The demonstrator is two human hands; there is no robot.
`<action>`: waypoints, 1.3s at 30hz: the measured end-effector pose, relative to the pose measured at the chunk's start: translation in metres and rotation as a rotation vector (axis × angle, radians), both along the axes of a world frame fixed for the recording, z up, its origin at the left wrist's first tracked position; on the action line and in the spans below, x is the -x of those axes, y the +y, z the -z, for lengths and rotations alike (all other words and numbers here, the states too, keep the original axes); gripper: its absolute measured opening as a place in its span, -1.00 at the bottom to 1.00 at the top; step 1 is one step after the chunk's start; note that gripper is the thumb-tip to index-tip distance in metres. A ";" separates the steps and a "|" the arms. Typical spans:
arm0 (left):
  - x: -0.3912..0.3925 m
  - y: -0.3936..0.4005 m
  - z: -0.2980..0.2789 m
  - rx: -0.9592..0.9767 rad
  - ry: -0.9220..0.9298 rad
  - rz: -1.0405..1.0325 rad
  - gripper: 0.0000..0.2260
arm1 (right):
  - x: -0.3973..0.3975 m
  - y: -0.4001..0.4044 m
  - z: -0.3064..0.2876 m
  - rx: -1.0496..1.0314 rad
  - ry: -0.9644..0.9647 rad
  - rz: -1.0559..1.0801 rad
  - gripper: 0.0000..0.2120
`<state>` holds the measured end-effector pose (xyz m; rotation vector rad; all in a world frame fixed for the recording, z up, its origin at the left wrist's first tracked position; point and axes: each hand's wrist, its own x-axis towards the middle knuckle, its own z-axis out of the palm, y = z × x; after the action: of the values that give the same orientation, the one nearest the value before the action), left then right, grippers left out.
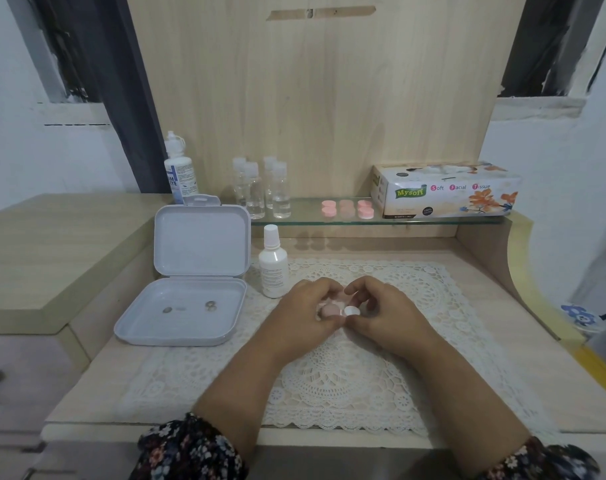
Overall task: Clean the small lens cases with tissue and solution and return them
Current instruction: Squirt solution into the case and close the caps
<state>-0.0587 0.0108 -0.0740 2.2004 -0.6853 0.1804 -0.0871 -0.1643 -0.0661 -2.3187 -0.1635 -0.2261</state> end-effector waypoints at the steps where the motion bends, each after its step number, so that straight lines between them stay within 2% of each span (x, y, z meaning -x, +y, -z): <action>1: -0.001 0.000 0.000 0.000 -0.005 -0.027 -0.68 | 0.000 0.000 0.000 -0.003 0.000 0.001 -0.71; 7: 0.000 0.002 0.000 0.057 0.070 0.019 -0.66 | 0.000 0.001 -0.001 0.006 -0.004 0.003 -0.70; 14: -0.003 0.001 0.001 0.037 0.039 -0.063 -0.58 | -0.001 0.000 0.001 -0.003 0.005 0.002 -0.70; 18: -0.001 0.002 0.001 0.020 0.046 -0.003 -0.61 | -0.001 -0.001 0.000 0.001 0.008 0.005 -0.70; 23: -0.003 0.002 0.002 0.015 0.035 -0.075 -0.49 | -0.001 0.000 0.000 -0.004 0.017 0.008 -0.70; 28: -0.002 0.002 0.001 0.044 0.084 -0.032 -0.55 | -0.001 0.000 0.000 -0.004 0.013 0.007 -0.70; 33: -0.001 0.002 0.001 -0.028 0.012 -0.085 -0.50 | -0.001 0.000 0.000 -0.025 0.026 0.012 -0.70; 36: -0.005 0.001 0.000 -0.123 -0.043 -0.178 -0.63 | 0.000 0.001 0.000 -0.034 0.024 0.013 -0.71; 39: -0.007 0.000 0.001 -0.152 -0.056 -0.144 -0.73 | 0.000 0.001 -0.001 -0.026 0.015 0.013 -0.72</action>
<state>-0.0519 0.0105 -0.0748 2.4003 -0.5877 0.2716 -0.0875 -0.1632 -0.0650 -2.2955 -0.1373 -0.2154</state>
